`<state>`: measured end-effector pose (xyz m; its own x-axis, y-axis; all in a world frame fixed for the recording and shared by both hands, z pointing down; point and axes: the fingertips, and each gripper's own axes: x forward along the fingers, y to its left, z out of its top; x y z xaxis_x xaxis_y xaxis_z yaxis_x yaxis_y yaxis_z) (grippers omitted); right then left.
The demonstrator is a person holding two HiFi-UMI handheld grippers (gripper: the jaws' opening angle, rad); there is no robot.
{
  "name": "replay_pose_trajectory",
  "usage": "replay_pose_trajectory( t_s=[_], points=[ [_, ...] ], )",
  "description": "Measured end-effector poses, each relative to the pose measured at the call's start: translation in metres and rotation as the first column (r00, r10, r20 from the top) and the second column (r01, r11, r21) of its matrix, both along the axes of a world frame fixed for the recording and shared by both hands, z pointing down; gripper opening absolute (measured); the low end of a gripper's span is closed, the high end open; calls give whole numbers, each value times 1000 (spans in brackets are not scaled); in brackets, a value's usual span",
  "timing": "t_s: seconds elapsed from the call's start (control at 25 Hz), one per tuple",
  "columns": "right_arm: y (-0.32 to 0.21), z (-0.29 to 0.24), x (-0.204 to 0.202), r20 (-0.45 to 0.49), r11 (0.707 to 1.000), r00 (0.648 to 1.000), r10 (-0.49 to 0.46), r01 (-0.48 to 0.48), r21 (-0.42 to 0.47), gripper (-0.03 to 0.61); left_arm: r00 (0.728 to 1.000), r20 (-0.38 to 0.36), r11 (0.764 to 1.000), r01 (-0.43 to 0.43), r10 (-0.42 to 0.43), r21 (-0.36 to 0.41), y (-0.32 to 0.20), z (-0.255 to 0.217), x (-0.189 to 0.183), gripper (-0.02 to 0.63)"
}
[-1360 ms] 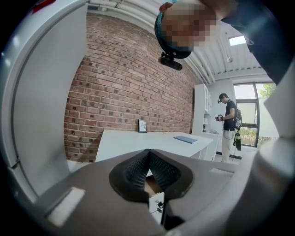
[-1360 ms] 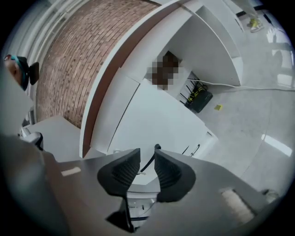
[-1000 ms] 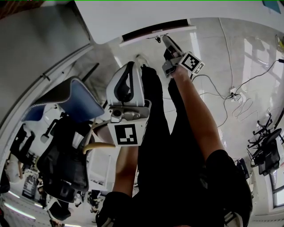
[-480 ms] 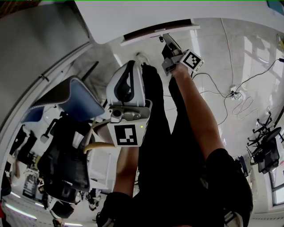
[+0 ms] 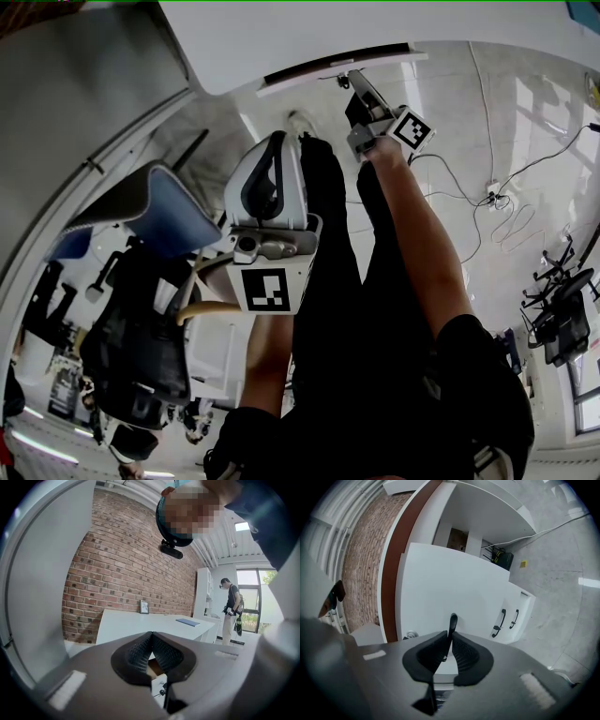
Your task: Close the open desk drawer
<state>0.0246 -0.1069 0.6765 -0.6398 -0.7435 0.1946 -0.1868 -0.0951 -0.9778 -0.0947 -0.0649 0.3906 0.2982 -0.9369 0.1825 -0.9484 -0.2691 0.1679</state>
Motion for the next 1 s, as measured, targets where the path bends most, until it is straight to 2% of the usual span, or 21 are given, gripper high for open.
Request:
replay_pose_trajectory(
  t_s=[0.2,0.48,1.0],
  points=[
    [-16,-7,3,-7,999,1000,-5,6,45,37,1000,-4,1000,6,-6,4,-4,2,-1,15],
    [-33,-7,-6,-15,998,999,-32,32,48,38,1000,-7,1000,15,-15,7,-6,0,-5,15],
    [-71,-3,-16,-16,997,1000,-25,26,69,38,999,-12,999,34,-34,2,-12,0,-10,15]
  ],
)
